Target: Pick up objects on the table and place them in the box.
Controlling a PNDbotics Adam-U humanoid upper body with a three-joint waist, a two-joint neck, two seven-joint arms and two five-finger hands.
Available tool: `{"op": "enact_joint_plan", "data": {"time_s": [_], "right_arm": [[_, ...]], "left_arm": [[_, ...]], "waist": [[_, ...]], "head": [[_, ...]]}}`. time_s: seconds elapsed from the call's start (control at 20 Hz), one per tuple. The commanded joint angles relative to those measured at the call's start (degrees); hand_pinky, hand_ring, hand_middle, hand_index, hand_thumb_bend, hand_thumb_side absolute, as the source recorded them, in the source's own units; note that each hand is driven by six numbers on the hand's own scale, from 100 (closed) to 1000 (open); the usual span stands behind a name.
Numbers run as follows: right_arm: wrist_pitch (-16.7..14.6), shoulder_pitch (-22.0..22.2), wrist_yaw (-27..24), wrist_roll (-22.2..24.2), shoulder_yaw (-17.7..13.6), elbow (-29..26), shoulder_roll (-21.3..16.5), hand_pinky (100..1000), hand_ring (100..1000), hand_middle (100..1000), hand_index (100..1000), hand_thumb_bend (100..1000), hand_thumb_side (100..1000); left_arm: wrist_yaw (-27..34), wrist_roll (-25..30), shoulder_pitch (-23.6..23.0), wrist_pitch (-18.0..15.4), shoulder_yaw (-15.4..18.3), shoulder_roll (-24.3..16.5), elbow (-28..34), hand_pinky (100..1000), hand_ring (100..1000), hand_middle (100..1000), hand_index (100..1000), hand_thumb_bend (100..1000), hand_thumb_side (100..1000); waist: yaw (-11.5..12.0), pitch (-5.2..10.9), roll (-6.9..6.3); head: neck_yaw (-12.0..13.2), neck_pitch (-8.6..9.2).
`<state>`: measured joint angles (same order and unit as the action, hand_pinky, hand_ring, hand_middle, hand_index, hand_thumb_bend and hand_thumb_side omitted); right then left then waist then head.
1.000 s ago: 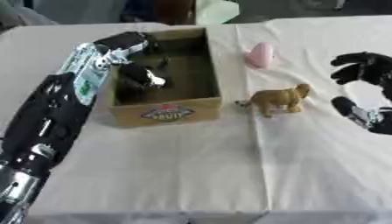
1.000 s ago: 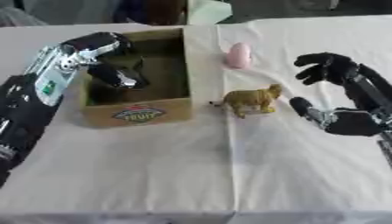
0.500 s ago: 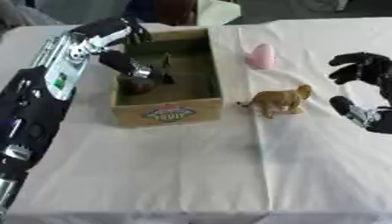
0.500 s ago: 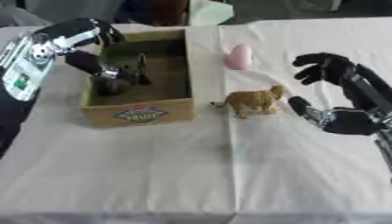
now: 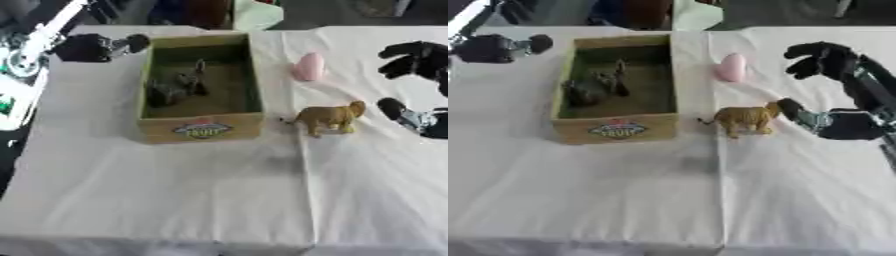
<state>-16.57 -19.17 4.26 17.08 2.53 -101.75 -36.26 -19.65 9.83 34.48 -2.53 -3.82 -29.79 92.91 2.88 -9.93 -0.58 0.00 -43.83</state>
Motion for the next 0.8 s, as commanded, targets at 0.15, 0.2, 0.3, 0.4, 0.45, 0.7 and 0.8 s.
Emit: {"op": "enact_joint_plan", "data": {"time_s": [0.15, 0.2, 0.3, 0.4, 0.45, 0.7, 0.8], "right_arm": [[-2.23, -3.50, 0.47, 1.09, 2.29, 0.88, -5.55, 733, 754, 806, 886, 416, 376], [-2.63, -4.14, 0.74, 1.46, 2.90, 1.25, -6.02, 735, 756, 807, 887, 419, 377], [-3.41, -5.39, 1.34, 2.19, 4.06, 2.07, -6.76, 741, 761, 811, 889, 430, 382], [-4.12, -6.63, 2.21, 2.86, 5.07, 3.08, -7.30, 768, 769, 815, 891, 444, 387], [-4.52, -7.22, 2.91, 3.18, 5.55, 3.63, -7.49, 775, 772, 817, 892, 449, 388], [-6.20, -9.69, 6.55, 4.48, 7.82, 7.23, -7.60, 782, 777, 819, 894, 460, 393], [-6.58, -10.68, 8.11, 4.87, 8.63, 9.49, -7.23, 782, 776, 818, 893, 462, 400]], "left_arm": [[5.98, -5.64, -4.56, 2.20, 3.06, 0.06, 8.22, 593, 623, 633, 788, 590, 669], [6.59, -6.42, -5.61, 2.52, 3.34, 0.82, 9.10, 592, 623, 632, 788, 569, 688], [7.58, -7.55, -7.32, 3.00, 3.65, 1.93, 10.57, 588, 621, 630, 788, 557, 681], [8.43, -8.60, -8.58, 3.46, 3.87, 2.68, 11.49, 586, 620, 630, 792, 538, 682], [8.85, -9.05, -9.15, 3.73, 3.92, 3.00, 11.73, 586, 621, 631, 795, 540, 683], [10.72, -11.25, -11.36, 4.64, 4.44, 4.27, 11.97, 579, 619, 629, 795, 542, 682], [11.45, -11.95, -12.08, 5.01, 4.52, 4.69, 11.22, 573, 615, 626, 793, 542, 680]], "waist": [[1.22, 0.82, 0.03], [1.53, 0.78, 0.03], [2.00, 0.71, 0.02], [2.32, 0.67, 0.02], [2.45, 0.69, 0.02], [2.98, 0.47, 0.07], [3.36, 0.22, 0.03]], "head": [[-0.52, -0.28], [-0.61, -0.26], [-0.77, -0.23], [-0.94, -0.25], [-1.04, -0.24], [-1.30, -0.24], [-1.43, -0.05]]}}
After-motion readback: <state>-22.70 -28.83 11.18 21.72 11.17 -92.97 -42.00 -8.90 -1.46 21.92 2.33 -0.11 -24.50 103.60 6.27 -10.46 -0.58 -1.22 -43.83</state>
